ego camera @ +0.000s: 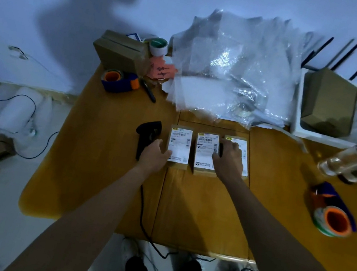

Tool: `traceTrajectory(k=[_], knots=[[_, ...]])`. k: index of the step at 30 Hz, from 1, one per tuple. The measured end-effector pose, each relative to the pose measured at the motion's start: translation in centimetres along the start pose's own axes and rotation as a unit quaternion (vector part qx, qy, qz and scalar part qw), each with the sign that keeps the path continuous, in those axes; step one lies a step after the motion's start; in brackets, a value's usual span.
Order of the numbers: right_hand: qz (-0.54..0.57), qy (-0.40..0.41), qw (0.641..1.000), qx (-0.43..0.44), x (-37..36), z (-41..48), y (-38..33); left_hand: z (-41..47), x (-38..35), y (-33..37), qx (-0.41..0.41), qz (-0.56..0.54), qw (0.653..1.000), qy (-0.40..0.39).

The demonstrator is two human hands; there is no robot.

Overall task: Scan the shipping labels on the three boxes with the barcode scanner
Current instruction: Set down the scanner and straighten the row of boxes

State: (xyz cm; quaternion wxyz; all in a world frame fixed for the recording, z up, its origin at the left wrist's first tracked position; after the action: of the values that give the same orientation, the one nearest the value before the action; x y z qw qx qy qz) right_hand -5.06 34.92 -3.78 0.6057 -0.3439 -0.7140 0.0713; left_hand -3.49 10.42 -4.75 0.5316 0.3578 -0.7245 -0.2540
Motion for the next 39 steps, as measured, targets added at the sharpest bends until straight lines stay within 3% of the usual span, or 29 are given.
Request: traceTrajectory(k=[6,12,27,39], knots=[[-0.011,0.038,0.993,-0.112,1.7,0.7,6.3,0.1,-2.3,0.3,0.025,-0.009,0.999,-0.029],[0.083,-0.065,0.969,-0.222,-0.3,1.6,10.4,-0.4,-3.3,0.2,0.037,-0.038,0.998,-0.023],[0.172,-0.075,0.955,-0.229,-1.2,1.6,10.9,-0.3,-4.5,1.3,0.038,-0.028,0.998,-0.051],[0.163,-0.076,0.959,-0.218,-0.3,2.5,11.3,0.8,-5.4,2.6,0.031,-0.043,0.996,-0.066]])
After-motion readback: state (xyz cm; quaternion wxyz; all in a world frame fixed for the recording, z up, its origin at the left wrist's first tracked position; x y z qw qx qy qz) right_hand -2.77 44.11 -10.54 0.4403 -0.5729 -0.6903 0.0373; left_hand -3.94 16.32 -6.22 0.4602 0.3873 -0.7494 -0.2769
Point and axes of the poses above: each hand's wrist, its own z-axis towards the middle knuckle, its own x-axis out of the back of the hand, y = z × x, the point moved 5 cm from there along z, towards the middle knuckle, and after that the axes turned 10 degrees about -x, right-handed, at the moved point
